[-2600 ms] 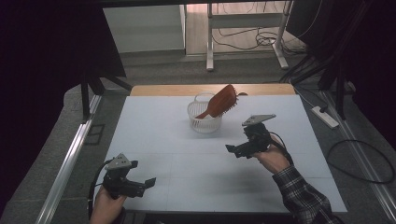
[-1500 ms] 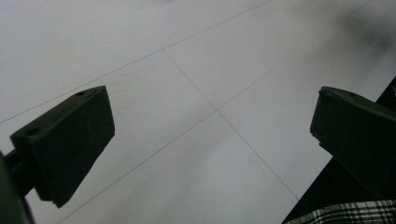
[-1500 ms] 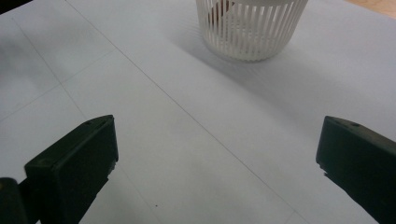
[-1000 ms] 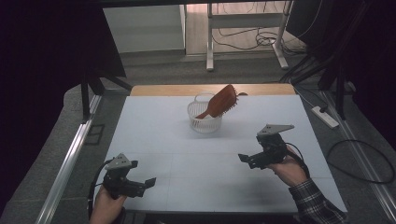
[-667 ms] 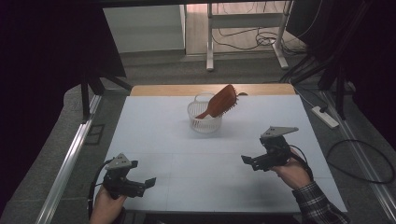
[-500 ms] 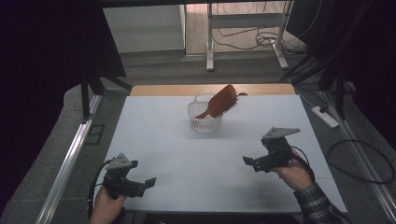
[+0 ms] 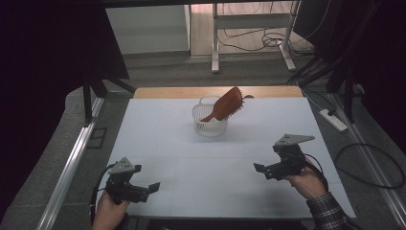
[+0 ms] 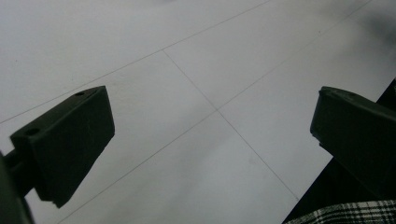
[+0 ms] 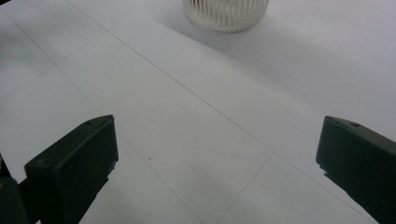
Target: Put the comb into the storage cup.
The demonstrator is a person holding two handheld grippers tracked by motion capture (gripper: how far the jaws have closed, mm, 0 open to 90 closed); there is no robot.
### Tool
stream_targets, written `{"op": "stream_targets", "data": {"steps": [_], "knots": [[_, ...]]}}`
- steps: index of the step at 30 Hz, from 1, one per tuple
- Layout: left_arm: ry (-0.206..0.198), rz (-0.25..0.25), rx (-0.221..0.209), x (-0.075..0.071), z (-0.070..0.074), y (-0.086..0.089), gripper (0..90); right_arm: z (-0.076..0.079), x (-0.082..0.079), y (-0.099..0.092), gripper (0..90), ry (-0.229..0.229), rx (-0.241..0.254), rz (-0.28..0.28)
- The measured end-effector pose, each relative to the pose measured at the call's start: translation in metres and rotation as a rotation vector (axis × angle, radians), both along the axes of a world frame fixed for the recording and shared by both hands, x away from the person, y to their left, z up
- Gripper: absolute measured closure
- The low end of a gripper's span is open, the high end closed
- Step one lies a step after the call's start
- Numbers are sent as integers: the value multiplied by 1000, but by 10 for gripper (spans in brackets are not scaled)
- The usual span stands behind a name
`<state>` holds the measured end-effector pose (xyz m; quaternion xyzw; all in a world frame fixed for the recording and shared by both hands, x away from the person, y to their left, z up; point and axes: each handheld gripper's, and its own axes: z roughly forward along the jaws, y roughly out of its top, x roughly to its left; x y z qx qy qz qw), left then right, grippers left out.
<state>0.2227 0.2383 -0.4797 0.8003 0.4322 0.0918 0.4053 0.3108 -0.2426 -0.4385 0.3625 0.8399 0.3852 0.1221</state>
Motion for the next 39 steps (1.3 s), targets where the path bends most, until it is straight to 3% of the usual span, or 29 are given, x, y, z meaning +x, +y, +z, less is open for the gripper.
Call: {"op": "stream_targets", "data": {"steps": [39], "knots": [[1,4,-3,0,0,0,0,-5,-20,-38,0,9,1,-76]]}}
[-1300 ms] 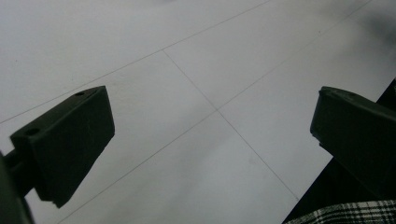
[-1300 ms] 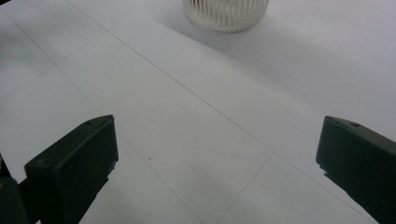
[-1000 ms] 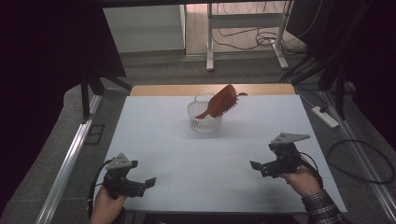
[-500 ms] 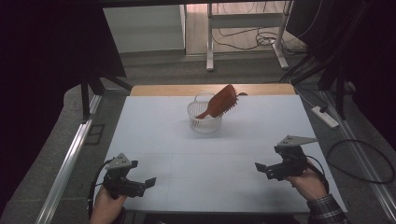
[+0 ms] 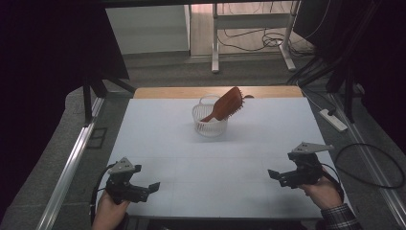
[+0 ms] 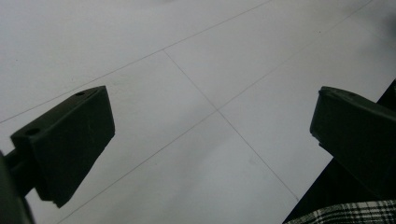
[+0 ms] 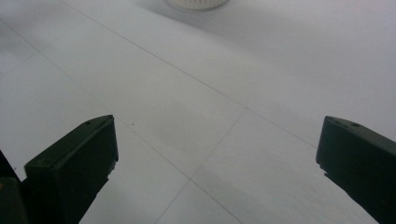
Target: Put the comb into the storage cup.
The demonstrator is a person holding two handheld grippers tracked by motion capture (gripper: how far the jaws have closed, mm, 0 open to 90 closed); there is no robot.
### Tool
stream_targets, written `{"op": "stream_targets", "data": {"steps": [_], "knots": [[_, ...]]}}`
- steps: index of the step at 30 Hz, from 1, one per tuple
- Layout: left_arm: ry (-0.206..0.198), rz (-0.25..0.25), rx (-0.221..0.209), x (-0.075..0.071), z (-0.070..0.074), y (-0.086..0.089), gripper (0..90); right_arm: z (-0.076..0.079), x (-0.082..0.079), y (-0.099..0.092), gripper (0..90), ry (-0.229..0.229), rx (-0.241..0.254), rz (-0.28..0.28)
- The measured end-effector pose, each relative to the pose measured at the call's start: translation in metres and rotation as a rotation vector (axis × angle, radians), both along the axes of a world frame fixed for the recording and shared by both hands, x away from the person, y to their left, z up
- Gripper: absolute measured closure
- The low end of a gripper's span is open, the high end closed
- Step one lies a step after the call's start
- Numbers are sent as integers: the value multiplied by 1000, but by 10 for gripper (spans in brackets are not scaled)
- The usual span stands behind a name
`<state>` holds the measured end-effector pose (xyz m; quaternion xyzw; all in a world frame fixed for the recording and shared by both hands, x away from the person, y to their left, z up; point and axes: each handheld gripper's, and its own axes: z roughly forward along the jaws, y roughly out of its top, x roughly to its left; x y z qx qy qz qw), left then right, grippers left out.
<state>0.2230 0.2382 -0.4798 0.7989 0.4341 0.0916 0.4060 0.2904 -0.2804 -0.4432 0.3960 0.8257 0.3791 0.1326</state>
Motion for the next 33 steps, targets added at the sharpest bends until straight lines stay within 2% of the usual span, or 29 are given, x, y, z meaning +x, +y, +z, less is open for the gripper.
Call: {"op": "stream_targets", "data": {"steps": [24,33], "knots": [[0,-1,2,0,0,0,0,-5,-15,-34,0,-6,-49,-96],[0,0,2,0,0,0,0,-7,-23,-40,0,-2,-70,-124]]}}
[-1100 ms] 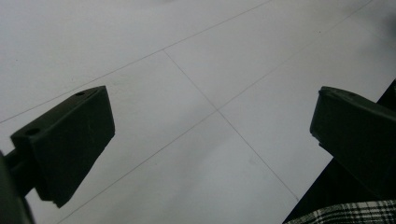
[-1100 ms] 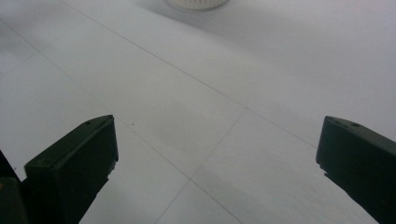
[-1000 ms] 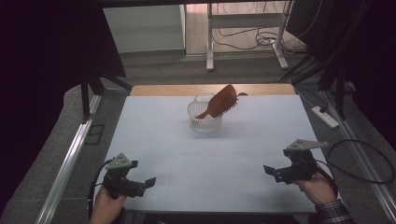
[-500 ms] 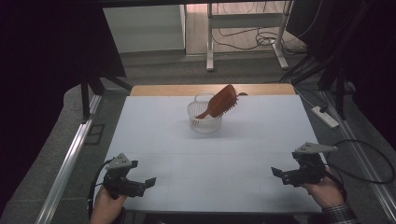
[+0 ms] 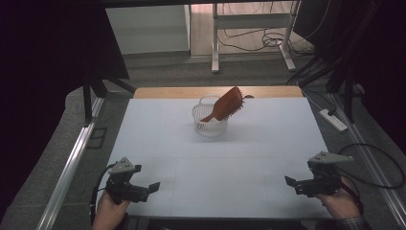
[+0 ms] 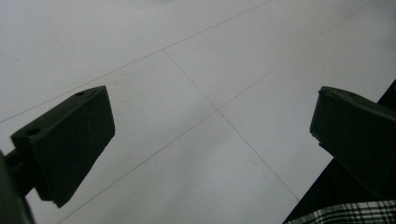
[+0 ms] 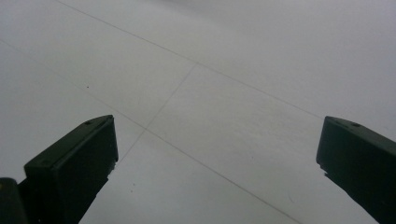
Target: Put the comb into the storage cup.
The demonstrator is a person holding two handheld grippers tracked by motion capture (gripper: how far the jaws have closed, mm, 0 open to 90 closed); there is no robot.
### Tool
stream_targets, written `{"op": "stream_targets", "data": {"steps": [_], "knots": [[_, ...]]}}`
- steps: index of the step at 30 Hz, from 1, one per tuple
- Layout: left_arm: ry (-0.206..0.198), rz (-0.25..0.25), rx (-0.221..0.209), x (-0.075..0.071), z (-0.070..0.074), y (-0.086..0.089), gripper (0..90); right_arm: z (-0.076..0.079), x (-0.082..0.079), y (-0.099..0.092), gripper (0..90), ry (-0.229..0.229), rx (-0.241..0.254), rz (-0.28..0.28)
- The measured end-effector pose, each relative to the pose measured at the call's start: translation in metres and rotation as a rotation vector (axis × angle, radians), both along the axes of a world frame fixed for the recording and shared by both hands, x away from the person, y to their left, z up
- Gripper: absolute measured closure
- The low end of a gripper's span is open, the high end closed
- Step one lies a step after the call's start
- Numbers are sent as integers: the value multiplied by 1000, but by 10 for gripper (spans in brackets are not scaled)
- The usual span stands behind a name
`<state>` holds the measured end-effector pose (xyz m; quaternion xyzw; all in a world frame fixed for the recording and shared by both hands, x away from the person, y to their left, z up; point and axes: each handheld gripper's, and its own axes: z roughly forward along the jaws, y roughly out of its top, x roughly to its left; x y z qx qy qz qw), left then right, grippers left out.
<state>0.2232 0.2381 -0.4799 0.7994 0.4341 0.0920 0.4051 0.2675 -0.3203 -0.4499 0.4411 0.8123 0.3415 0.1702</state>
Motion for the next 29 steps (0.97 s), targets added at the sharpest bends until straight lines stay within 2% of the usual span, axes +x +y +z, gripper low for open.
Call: {"op": "stream_targets", "data": {"steps": [12,22,25,29], "knots": [[2,2,-2,0,0,0,0,-3,-11,-7,0,1,-7,-42],[2,3,-1,0,0,0,0,-5,-20,-13,0,9,-37,-71],[3,3,-1,0,0,0,0,-5,-20,-14,0,25,-54,-84],[3,4,-1,1,0,-1,0,-6,-20,-14,0,26,-64,-82]]}}
